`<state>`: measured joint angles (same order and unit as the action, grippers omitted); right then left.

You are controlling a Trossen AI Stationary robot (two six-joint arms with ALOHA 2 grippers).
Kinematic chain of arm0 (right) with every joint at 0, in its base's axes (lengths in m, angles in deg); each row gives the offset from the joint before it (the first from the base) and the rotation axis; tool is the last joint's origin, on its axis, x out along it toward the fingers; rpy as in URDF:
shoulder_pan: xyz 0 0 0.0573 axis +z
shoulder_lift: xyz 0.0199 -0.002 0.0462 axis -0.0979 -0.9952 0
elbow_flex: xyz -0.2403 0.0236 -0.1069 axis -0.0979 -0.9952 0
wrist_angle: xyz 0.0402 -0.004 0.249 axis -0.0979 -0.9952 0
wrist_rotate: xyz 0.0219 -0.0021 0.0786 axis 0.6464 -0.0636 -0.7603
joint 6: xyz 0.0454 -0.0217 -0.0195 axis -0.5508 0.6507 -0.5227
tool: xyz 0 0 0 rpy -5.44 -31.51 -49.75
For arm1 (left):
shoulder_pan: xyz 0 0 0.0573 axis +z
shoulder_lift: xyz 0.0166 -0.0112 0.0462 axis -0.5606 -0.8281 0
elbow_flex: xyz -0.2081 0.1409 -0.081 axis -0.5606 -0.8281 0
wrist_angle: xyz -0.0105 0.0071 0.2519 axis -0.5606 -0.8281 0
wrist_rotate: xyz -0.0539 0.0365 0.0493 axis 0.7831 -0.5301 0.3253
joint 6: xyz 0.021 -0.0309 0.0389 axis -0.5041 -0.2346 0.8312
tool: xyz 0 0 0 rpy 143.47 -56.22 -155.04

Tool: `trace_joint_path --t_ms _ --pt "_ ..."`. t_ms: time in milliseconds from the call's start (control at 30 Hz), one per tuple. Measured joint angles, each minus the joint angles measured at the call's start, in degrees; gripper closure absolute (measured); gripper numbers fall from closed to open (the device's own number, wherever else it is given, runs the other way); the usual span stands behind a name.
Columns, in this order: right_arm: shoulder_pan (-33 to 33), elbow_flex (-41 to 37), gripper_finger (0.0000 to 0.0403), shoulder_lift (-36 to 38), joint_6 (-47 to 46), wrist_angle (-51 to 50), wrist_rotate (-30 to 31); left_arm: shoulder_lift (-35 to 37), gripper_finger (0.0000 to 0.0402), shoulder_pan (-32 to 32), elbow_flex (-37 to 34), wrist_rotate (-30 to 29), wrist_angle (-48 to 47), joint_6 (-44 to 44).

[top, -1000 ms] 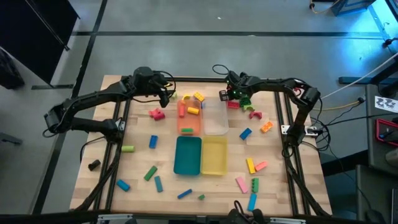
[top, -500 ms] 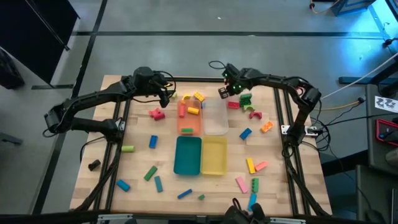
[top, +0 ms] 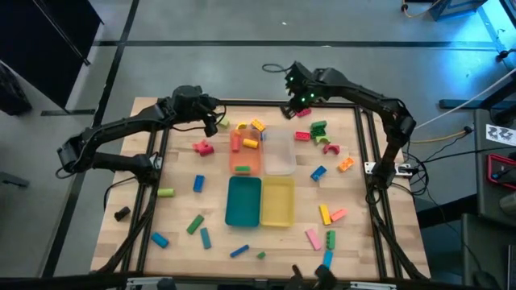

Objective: Sort blocks by size
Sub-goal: Put the brown arch block into the transparent bin

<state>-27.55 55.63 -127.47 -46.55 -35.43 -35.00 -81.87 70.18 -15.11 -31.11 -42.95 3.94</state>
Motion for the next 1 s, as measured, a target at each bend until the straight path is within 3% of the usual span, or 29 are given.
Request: trace_joint_path --t_ms 267,600,800,1000 --pt "9.0 0.0 0.0359 -0.5 1.3 -0.6 -1.8 0.0 0.024 0.8 0.0 0.0 -0.1 10.8" --pt "15.7 0.0 0.0337 -0.5 1.3 -0.7 -1.8 -1.0 0.024 2.0 0.0 0.1 -0.3 11.9" --pt "17.9 0.0 0.0299 -0.5 1.3 -0.7 0.9 -5.7 0.024 4.6 0.0 4.0 -1.6 10.7" --pt "18.7 0.0 0.0287 -0.5 1.3 -1.1 2.0 -12.5 0.024 6.6 0.0 5.0 -1.4 15.2"
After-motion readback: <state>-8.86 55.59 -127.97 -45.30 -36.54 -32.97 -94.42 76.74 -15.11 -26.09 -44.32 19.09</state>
